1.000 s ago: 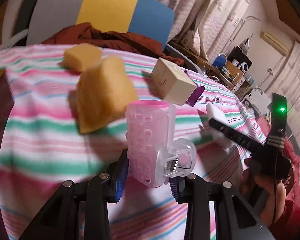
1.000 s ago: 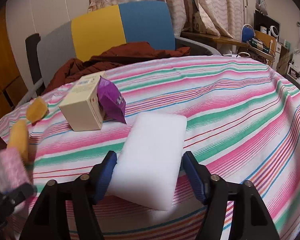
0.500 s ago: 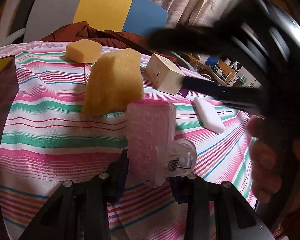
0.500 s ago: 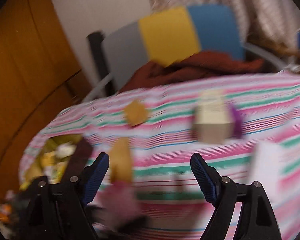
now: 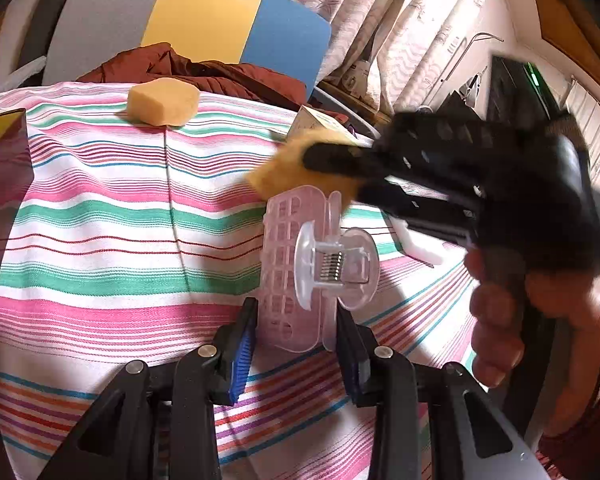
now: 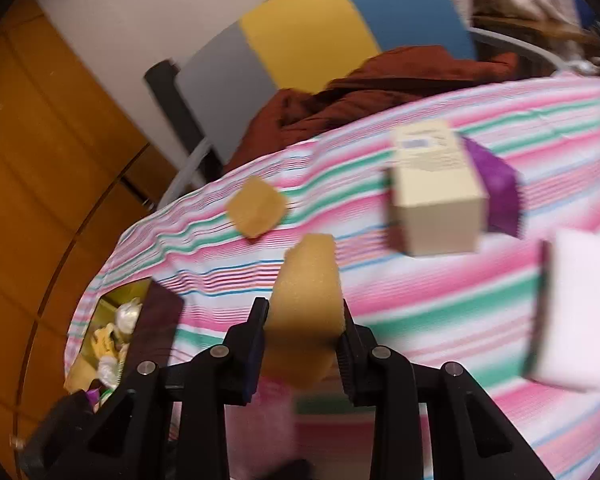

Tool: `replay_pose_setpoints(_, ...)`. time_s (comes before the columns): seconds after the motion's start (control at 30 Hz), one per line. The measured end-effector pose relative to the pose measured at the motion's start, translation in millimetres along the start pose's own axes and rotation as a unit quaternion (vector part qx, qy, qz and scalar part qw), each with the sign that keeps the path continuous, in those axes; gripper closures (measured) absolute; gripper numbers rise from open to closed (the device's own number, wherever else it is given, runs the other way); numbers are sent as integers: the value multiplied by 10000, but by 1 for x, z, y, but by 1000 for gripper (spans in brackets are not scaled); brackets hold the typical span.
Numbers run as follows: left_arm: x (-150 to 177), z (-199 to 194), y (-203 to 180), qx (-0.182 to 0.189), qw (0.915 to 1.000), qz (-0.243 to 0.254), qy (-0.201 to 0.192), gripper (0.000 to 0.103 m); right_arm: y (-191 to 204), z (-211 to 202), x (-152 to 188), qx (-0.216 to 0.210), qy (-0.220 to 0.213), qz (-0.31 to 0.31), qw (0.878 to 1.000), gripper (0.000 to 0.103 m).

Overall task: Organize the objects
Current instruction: 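Carry the pink curler and yellow sponge over the gold tray and open both tools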

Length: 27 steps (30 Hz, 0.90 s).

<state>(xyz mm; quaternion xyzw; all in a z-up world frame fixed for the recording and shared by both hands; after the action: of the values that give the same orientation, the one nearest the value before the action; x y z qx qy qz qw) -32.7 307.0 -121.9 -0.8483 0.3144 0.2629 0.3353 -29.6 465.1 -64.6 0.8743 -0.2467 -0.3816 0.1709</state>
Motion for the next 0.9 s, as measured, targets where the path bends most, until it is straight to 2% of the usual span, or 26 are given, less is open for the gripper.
replay_pose_setpoints(0.3, 0, 0, 2, 4, 10000, -15, -36, 67, -35, -34, 25, 166, -504, 577, 9969, 72)
replay_pose_setpoints(0.5, 11, -16, -5, -143, 9998, 91, -59, 67, -31, -57, 43, 186, -607, 669, 9957, 72)
replay_pose_setpoints(0.6, 15, -31, -8, -181, 9997, 115, -141, 67, -25, -66, 52, 163, -611, 622, 9961, 72)
replay_pose_setpoints(0.73, 22, -62, -5, -52, 9992, -149, -358, 67, -14, -69, 60, 190, -581, 502, 9969, 72)
replay_pose_setpoints(0.9, 28, -102, -7, -46, 9979, -57, -639, 68, 8, -69, 65, 74, -562, 344, 9978, 72)
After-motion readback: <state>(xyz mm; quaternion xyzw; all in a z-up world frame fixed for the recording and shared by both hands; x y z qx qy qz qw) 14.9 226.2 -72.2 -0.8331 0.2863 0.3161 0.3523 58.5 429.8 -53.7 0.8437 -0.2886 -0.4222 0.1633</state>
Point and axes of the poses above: each gripper's, at about its wrist camera, not at the fingertips, and z roughly the way its jaws point, y to its left, x to its underside, the point moved 2 cm from there along z, roughly the way its jaws point, and after that the axes turned 1 degree about z, right-handed, at the moved point
